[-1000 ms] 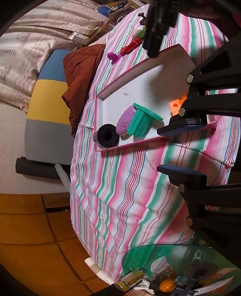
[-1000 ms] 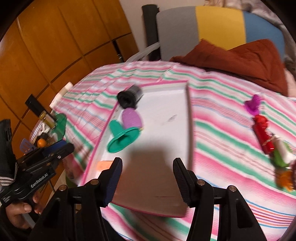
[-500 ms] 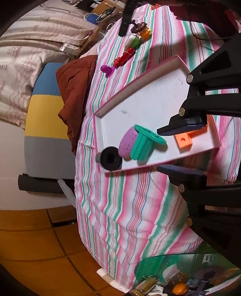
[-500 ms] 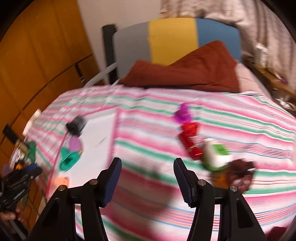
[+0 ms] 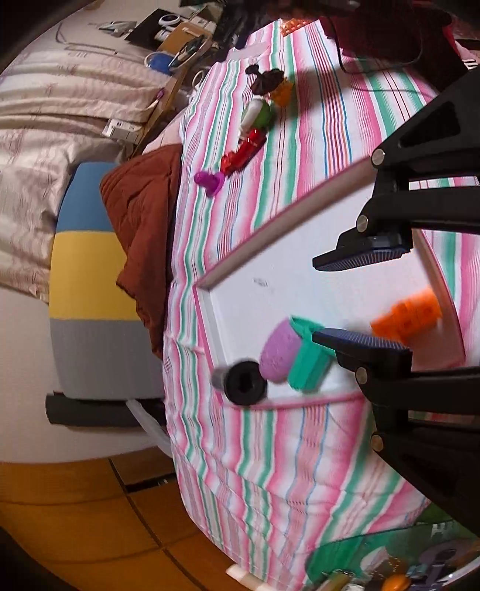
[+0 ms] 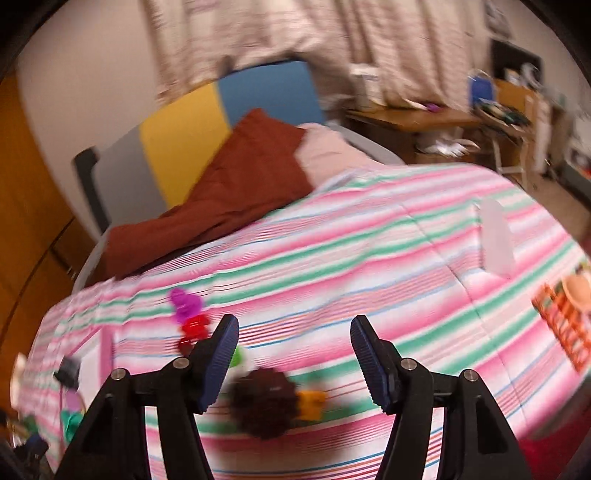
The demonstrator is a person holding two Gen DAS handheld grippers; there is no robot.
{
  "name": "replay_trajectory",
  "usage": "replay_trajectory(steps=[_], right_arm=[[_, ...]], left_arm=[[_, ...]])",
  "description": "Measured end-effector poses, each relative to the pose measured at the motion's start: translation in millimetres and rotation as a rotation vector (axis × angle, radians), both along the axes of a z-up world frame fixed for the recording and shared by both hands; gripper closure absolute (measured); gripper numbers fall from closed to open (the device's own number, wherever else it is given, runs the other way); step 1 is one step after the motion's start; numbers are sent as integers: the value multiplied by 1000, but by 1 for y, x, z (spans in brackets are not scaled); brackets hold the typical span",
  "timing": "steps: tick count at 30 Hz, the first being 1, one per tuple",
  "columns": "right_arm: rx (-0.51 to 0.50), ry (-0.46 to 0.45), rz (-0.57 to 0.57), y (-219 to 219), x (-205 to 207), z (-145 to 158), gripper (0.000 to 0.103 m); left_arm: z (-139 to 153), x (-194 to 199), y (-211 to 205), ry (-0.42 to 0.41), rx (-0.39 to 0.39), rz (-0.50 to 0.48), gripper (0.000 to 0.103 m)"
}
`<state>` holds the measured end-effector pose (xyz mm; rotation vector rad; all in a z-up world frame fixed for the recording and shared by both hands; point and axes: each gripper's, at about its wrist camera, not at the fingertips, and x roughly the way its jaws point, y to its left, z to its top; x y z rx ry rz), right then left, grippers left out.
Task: Organize rigid objects
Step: 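Grasp the purple mesh cup with the left gripper while the right moves toward the red toys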
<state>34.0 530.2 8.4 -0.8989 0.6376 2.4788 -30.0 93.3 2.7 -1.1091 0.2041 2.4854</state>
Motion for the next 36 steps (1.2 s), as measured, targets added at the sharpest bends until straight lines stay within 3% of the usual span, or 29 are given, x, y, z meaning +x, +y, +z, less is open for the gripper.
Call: replay_trajectory(steps=[2,4,22,36], right_arm=[[-49,-32,-50,13,2,-10,39],[-108,7,-65,22,7,-11,39],[-186,55,-61,24,12,-14,35],[-255,71,-31,26,7,-18,34]], left_arm=[[1,-1,10,-9,6,-21,71],[2,-3,21,-16,11,-40,71],[12,-49,138,-49,18,-198,71],[-16,-106,223,-130,-13,-281,71]])
